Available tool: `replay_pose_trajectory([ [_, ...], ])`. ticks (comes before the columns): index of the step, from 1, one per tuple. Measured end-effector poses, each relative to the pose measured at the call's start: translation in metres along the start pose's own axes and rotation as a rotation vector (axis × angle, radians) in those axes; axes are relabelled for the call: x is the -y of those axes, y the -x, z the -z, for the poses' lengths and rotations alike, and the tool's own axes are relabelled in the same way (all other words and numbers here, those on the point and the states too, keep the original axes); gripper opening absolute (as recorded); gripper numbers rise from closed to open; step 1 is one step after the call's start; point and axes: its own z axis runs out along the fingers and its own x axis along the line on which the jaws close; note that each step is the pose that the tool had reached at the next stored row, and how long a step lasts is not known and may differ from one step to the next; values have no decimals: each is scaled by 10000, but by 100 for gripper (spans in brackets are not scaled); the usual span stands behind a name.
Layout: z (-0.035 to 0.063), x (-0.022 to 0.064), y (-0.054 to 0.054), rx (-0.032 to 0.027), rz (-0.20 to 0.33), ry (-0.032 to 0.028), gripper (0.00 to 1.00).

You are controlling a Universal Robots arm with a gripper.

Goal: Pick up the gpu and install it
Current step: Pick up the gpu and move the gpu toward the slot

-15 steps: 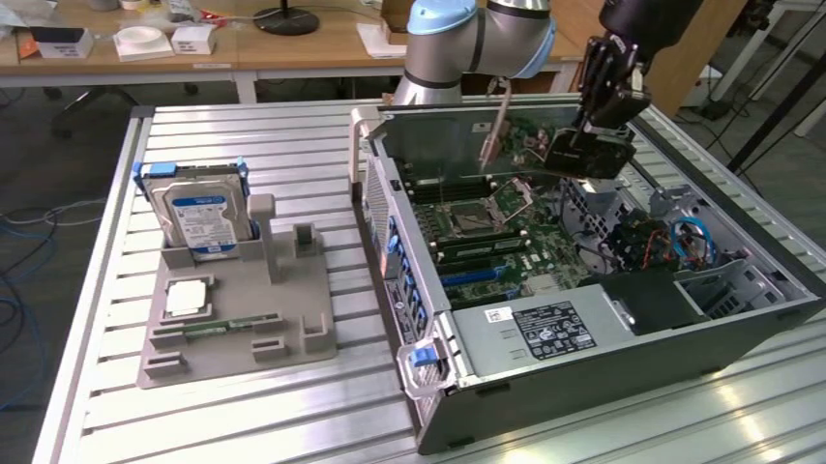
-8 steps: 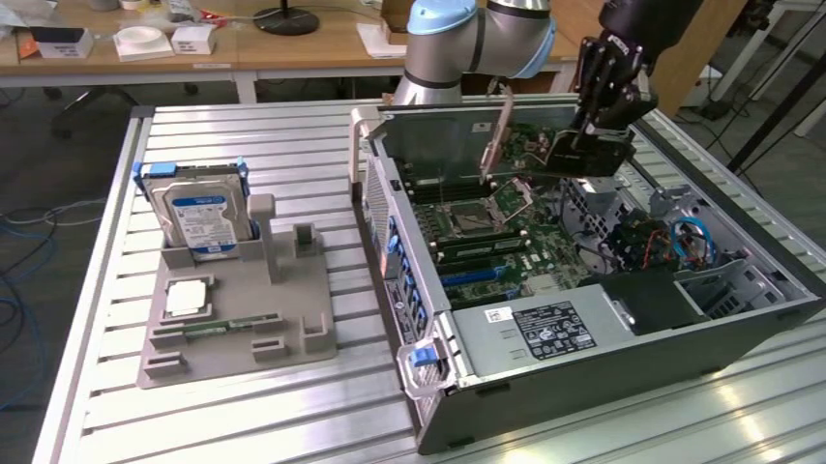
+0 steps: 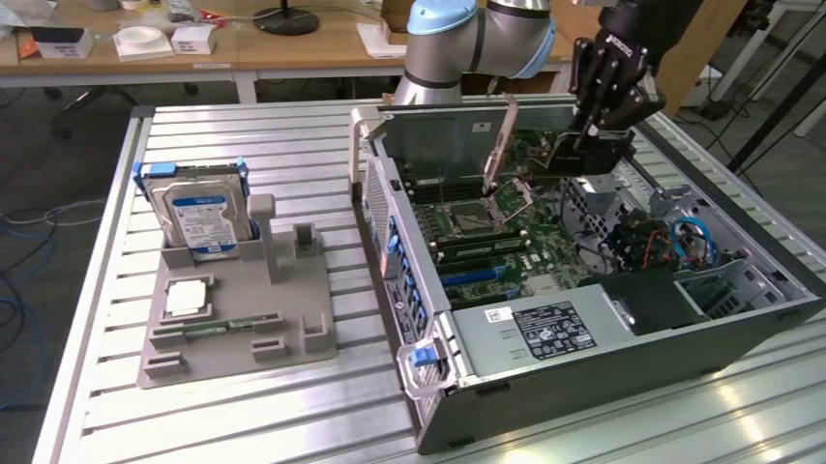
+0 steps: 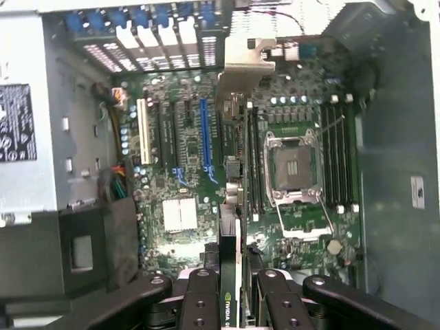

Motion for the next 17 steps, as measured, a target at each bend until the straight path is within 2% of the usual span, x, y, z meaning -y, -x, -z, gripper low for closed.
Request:
replay_pose_trajectory([
  [7,-3,0,0,-45,1092,4,26],
  [17,-10,1,1,-44,1116,1,26],
])
